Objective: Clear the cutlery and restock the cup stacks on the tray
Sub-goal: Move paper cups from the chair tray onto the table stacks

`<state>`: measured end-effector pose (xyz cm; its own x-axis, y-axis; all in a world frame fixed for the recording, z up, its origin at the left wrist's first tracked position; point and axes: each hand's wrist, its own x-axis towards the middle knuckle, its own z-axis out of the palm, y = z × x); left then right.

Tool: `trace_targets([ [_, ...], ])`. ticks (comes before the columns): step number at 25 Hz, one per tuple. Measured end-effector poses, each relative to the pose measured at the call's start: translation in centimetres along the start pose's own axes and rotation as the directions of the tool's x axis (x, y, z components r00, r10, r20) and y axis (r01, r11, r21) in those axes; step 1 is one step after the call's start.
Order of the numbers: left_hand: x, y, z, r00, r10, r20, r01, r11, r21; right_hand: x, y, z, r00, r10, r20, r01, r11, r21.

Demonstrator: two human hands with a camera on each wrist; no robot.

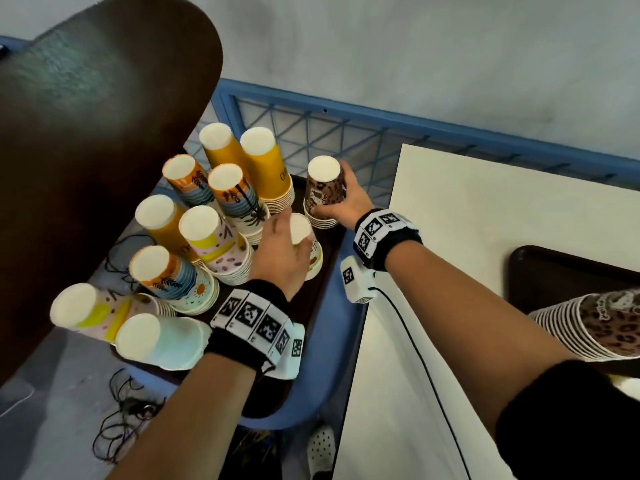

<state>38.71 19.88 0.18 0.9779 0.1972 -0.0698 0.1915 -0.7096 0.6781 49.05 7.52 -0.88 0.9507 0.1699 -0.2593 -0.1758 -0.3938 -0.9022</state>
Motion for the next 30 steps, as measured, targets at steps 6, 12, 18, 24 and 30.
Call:
trace_targets([
  [6,-1.7,-3.7,1.8,0.978,-0.206,0.038,0.199,0.853,-0.483,0.9,2.6,3.7,0.994,-0.002,0.108,0.008,0.998,-0.058],
  [12,-1.8,-5.8,4.4,0.965,-0.255,0.056,0.25,0.844,-0.475,1.8,3.7,5.6,0.98,-0.005,0.2,0.036,0.988,-0.152],
  [18,-1.5,-6.0,4.1,0.955,-0.295,-0.013,0.261,0.865,-0.428,1.7,4.0,5.4,0.987,-0.013,0.16,0.035,0.99,-0.135],
  [24,-2.0,-6.2,2.7,0.955,-0.297,-0.025,0.236,0.805,-0.545,-0.9,4.0,4.9,0.998,-0.046,0.047,0.046,0.999,0.011],
  [30,-5.9,-3.1,0.7,0.993,-0.055,0.109,0.109,0.801,-0.588,-9.0,3.3,0.8,0.979,0.014,-0.203,0.064,0.925,0.374],
])
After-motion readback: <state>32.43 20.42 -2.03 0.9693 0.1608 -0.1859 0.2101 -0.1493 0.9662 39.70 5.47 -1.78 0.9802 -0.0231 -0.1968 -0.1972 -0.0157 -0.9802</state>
